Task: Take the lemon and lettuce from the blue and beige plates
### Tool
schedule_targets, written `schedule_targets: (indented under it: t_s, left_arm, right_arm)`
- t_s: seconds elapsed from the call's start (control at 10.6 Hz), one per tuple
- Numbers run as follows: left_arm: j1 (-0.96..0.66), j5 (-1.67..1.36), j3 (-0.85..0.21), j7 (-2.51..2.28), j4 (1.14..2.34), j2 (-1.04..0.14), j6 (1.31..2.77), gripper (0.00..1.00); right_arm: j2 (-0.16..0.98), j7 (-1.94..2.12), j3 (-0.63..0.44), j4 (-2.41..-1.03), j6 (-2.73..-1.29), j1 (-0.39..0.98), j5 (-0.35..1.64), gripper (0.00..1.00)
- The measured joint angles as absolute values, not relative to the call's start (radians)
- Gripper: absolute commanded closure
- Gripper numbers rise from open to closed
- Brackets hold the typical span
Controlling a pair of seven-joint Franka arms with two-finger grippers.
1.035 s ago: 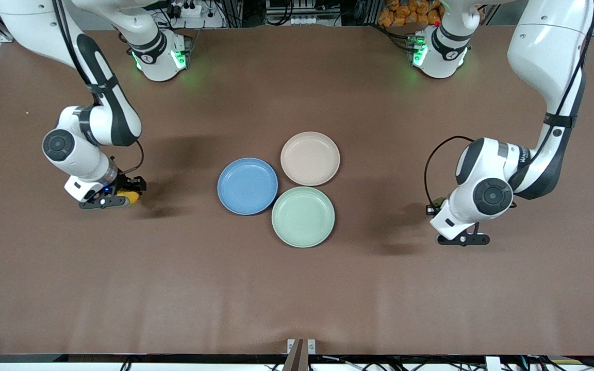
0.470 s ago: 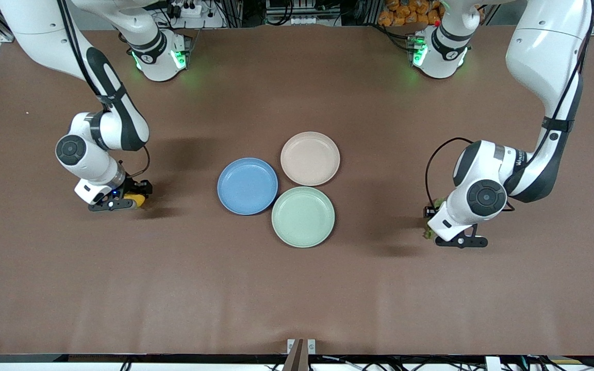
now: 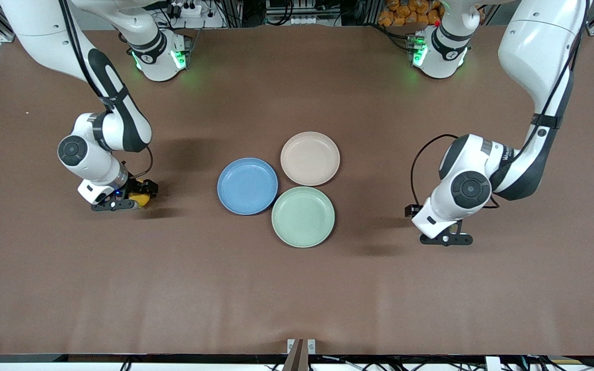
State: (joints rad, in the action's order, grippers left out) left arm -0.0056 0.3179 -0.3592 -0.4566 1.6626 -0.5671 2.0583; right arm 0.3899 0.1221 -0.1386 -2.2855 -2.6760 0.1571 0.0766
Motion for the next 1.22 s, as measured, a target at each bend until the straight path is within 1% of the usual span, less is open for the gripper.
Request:
schedule_targets:
  t_s: [0.19,0.38,0.66,0.75,0.85,1.03,1.22]
  left_arm:
    - [0.0,0.264,-0.359,-0.451,1.673,-0.538,2.05,0.0]
    - [0.003,0.187,-0.329,-0.376,1.731,-0.482,2.044,0.0]
    - [0.002,0.11,-0.24,-0.241,1.894,-0.322,2.04,0.0]
    - [0.003,0.104,-0.216,-0.226,1.947,-0.259,2.04,0.0]
    - [0.003,0.101,-0.205,-0.221,1.976,-0.207,2.04,0.0]
    - [0.003,0.099,-0.202,-0.221,1.982,-0.132,2.041,0.0]
    - [0.003,0.096,-0.202,-0.221,1.95,-0.083,2.045,0.0]
  right_arm:
    - [0.375,0.122,-0.139,-2.256,-2.607,0.157,0.078,0.0]
    - [0.336,0.122,-0.142,-2.188,-2.449,0.157,0.079,0.0]
    - [0.247,0.122,-0.15,-2.086,-2.236,0.15,0.08,0.0]
    - [0.219,0.122,-0.152,-2.059,-2.198,0.148,0.081,0.0]
    - [0.199,0.122,-0.154,-2.036,-2.178,0.145,0.081,0.0]
    - [0.184,0.123,-0.156,-1.971,-2.127,0.142,0.081,0.0]
    - [0.184,0.124,-0.157,-1.892,-2.05,0.134,0.081,0.0]
